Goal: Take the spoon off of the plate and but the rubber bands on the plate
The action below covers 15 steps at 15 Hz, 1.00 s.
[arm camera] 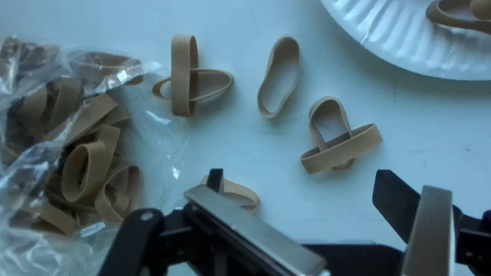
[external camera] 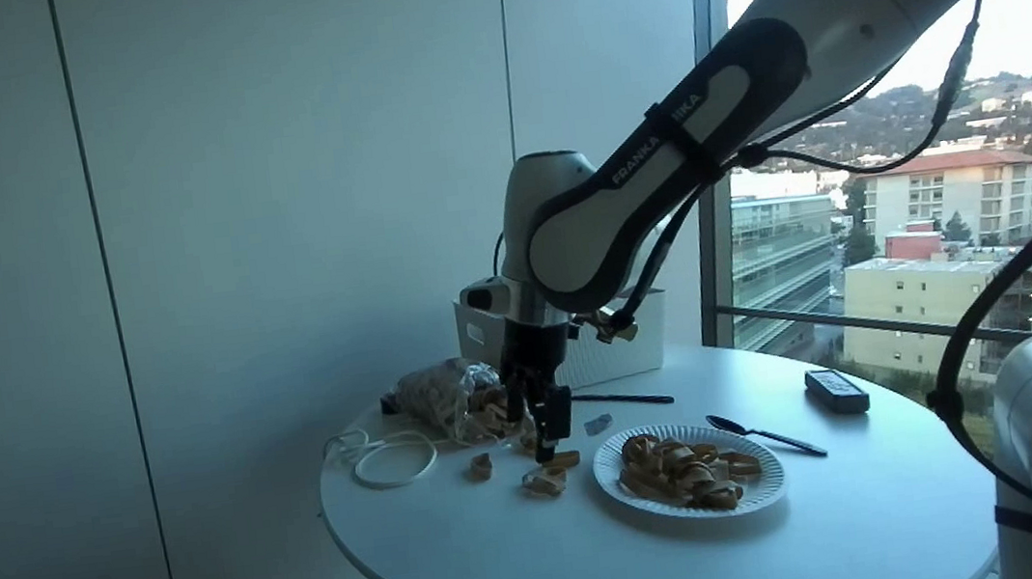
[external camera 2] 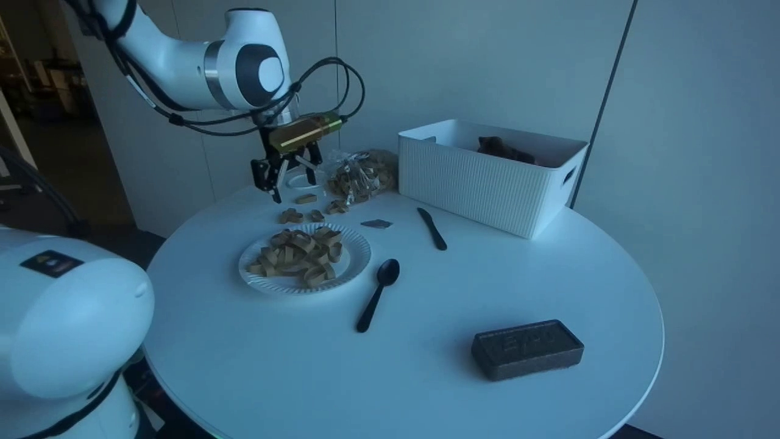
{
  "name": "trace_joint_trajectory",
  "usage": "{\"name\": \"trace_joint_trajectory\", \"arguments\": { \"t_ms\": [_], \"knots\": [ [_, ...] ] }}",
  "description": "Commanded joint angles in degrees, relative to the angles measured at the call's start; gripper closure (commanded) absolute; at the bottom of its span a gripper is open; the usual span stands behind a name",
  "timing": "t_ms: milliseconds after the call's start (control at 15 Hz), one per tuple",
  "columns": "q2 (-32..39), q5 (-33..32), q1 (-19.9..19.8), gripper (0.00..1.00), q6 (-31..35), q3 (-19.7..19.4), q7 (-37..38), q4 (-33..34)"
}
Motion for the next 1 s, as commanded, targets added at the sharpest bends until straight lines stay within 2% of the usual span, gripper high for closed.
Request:
{"name": "trace_joint_trajectory", "arguments": {
  "t_ms": [0, 267, 467, 600, 733, 800, 867, 933],
  "knots": [
    [5.64, -0.81, -3.16, 0.0, 0.64, 2.36, 11.44, 4.51],
    [10.18, -5.37, -5.35, 0.0, -0.02, 3.64, 25.59, 7.18],
    [12.44, -12.45, -6.45, 0.0, -1.47, 4.29, 37.95, 8.52],
    [13.68, -12.94, -6.34, 0.0, -3.43, 4.27, 41.36, 9.55],
    [14.45, -9.37, -5.95, 0.0, -5.53, 4.21, 39.14, 10.34],
    [14.6, -8.61, -5.92, 0.25, -5.81, 4.23, 38.18, 10.51],
    [14.65, -7.7, -5.82, 0.26, -6.07, 4.31, 37.15, 10.66],
    [14.68, -7.5, -5.77, 0.32, -6.39, 4.44, 36.92, 10.79]
  ]
}}
